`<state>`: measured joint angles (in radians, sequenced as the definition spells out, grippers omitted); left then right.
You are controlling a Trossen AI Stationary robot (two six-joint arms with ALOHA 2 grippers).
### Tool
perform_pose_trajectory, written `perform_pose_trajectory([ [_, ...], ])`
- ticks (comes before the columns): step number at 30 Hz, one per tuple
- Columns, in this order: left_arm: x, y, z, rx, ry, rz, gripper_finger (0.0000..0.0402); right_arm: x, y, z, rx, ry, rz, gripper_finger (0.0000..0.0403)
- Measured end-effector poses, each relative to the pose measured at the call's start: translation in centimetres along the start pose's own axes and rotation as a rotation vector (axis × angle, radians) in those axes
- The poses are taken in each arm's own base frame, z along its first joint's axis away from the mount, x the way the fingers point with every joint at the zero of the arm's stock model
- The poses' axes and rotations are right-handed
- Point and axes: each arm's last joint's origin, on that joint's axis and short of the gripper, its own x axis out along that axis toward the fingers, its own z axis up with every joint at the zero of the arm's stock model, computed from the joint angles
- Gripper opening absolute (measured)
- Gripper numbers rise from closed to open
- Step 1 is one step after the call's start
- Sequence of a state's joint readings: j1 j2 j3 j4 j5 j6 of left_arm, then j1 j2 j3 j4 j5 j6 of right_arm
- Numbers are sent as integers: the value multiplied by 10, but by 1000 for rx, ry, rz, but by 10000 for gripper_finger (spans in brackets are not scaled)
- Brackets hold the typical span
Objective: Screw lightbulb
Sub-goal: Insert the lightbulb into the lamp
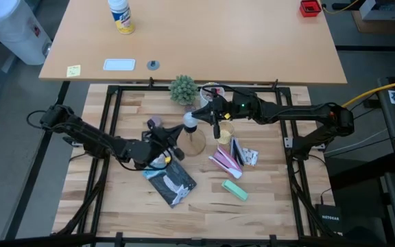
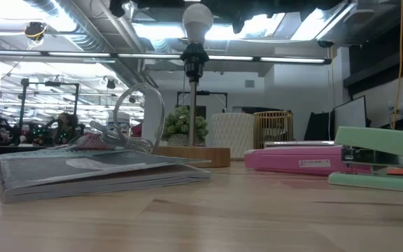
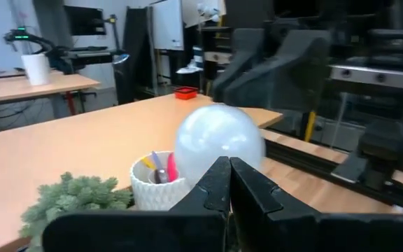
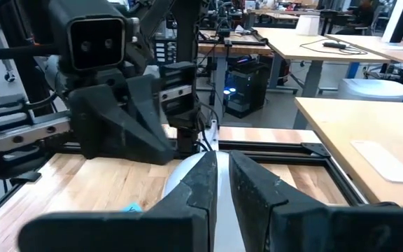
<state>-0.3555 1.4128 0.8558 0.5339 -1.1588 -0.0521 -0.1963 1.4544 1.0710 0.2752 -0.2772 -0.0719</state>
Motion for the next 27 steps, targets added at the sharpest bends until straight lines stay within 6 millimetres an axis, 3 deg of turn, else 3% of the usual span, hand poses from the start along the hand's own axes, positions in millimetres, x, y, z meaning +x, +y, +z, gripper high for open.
perform_pose_trajectory([
  [9,1,-6,-3,-39,18,-147,1,0,0,0,-1,-3,1,44],
  [18,15,0,-6,-33,18,-69,1,0,0,0,-1,-2,2,44],
  [27,12,4,-6,-30,5,83,1,0,1,-1,3,13,7,44],
])
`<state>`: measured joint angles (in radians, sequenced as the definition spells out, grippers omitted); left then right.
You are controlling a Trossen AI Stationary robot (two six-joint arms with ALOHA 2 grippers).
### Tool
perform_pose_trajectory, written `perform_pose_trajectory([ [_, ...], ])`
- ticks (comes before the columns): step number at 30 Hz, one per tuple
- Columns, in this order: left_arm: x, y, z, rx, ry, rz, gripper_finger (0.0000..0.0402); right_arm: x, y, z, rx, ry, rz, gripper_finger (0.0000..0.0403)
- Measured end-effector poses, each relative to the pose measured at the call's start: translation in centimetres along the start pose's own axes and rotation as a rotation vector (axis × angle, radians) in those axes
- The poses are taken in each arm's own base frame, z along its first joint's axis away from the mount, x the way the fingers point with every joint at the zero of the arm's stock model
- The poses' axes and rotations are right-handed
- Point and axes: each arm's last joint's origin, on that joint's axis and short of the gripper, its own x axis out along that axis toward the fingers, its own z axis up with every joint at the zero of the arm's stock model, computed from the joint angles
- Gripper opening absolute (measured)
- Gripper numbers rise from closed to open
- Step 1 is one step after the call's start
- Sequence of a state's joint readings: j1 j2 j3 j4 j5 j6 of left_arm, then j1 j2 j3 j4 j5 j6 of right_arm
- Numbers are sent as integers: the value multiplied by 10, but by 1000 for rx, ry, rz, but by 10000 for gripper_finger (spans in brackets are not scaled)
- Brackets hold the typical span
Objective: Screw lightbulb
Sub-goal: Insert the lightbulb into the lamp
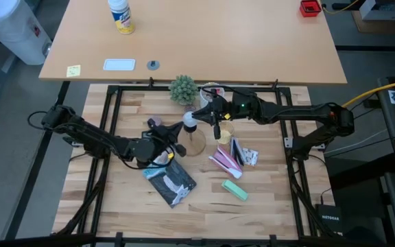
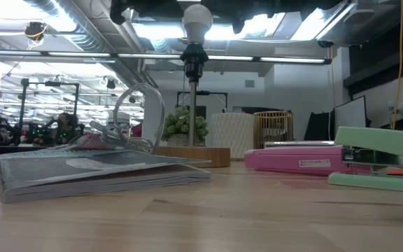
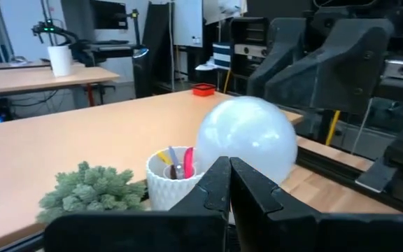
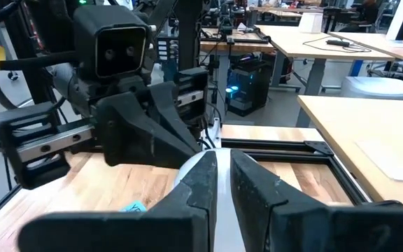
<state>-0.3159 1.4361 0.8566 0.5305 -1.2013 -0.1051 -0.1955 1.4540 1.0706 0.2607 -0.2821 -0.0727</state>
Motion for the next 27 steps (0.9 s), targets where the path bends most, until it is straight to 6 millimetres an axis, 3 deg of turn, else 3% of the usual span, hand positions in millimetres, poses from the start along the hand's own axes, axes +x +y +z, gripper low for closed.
perform_pose_trajectory([
  [16,19,13,5,52,-10,96,1,0,1,-1,2,5,18,44],
  [22,5,12,26,30,-77,51,1,0,1,0,0,0,18,44],
  [27,-8,1,25,39,-89,-153,1,0,0,1,-4,-15,16,44],
])
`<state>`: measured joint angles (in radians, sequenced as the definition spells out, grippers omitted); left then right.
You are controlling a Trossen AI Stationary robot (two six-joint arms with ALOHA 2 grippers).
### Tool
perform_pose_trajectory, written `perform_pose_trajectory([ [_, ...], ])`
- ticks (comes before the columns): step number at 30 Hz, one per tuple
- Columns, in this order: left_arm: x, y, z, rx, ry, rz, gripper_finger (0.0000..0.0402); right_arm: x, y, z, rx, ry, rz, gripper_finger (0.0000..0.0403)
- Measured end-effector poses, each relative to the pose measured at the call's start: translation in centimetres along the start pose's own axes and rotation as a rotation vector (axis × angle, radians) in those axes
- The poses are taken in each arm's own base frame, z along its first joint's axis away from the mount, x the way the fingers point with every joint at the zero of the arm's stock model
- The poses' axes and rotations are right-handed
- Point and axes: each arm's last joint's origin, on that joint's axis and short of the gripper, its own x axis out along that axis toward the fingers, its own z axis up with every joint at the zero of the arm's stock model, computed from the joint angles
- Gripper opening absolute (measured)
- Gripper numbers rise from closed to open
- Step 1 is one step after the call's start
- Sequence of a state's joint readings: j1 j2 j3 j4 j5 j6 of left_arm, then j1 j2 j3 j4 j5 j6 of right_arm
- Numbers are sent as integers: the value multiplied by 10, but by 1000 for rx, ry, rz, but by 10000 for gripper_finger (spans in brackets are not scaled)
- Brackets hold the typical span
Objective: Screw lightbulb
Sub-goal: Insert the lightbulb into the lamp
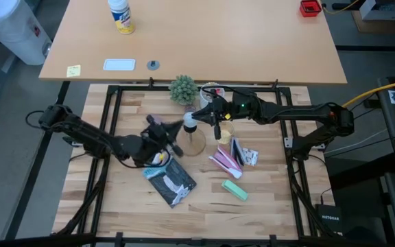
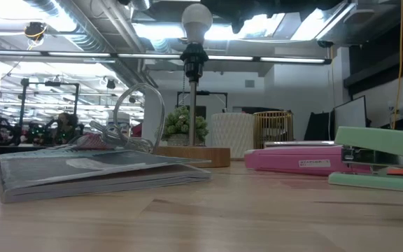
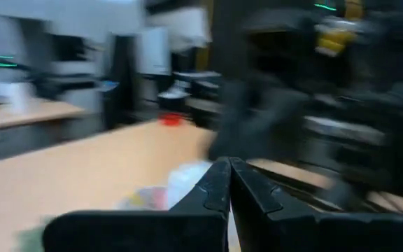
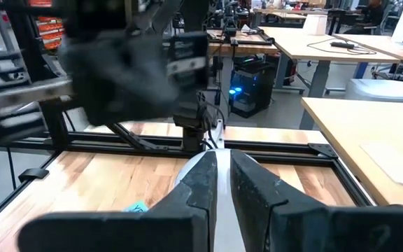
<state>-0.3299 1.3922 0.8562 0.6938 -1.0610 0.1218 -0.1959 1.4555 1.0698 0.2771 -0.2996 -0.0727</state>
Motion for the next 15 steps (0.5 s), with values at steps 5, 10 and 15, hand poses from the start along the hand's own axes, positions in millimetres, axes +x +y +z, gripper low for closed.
perform_pose_trajectory([
  [5,-2,-7,-13,-53,69,-118,1,0,0,0,0,0,-15,44],
  [10,6,-6,-26,-53,118,-88,1,0,0,0,-1,-1,-18,44],
  [15,11,-2,-28,-57,117,-23,1,0,-1,0,21,0,-19,44],
])
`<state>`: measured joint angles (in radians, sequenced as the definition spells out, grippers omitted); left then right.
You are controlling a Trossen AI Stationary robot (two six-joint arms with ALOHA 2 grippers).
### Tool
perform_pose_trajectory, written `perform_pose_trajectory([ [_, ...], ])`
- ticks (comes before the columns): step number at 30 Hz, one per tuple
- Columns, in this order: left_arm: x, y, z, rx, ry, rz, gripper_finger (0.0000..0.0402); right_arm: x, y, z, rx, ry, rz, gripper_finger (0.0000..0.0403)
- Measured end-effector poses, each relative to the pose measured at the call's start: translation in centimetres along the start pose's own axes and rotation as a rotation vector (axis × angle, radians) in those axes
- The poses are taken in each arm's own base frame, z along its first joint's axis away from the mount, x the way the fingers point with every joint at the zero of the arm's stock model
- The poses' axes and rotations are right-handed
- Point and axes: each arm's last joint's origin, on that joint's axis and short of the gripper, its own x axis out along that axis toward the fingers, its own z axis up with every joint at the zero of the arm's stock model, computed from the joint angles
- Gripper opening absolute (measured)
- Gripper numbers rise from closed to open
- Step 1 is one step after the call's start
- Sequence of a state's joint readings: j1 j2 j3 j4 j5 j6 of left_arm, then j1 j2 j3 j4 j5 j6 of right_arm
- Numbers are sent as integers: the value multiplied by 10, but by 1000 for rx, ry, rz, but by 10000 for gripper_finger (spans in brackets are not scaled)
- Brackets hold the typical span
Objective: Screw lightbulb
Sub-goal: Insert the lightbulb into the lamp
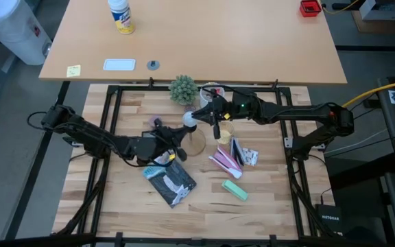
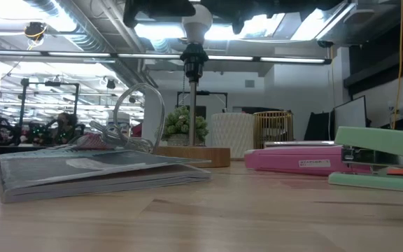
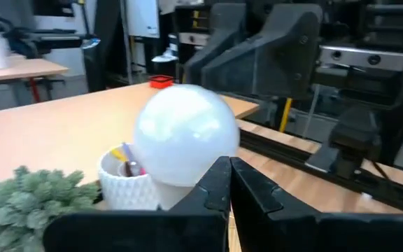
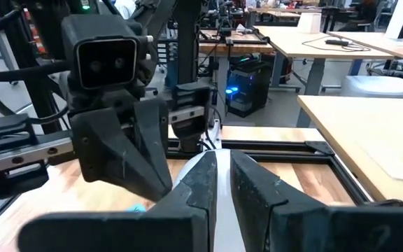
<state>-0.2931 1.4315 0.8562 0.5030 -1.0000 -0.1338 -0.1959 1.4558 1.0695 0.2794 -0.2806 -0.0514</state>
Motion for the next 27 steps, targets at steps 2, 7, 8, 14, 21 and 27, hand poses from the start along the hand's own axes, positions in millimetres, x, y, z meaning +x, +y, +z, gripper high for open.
perform_pose_trajectory([
  [2,-1,1,0,-1,-5,33,1,0,0,0,2,3,0,44],
  [7,-5,0,0,2,-17,112,1,0,0,-1,5,11,3,44],
  [8,-6,0,0,2,-19,131,1,0,0,-1,6,12,11,44],
  [14,-5,3,0,21,-25,193,1,0,1,-1,30,13,47,44],
  [21,2,9,3,59,-28,233,1,0,1,-1,32,13,44,44],
  [27,-8,5,16,57,-74,207,1,0,1,-1,27,9,39,44],
])
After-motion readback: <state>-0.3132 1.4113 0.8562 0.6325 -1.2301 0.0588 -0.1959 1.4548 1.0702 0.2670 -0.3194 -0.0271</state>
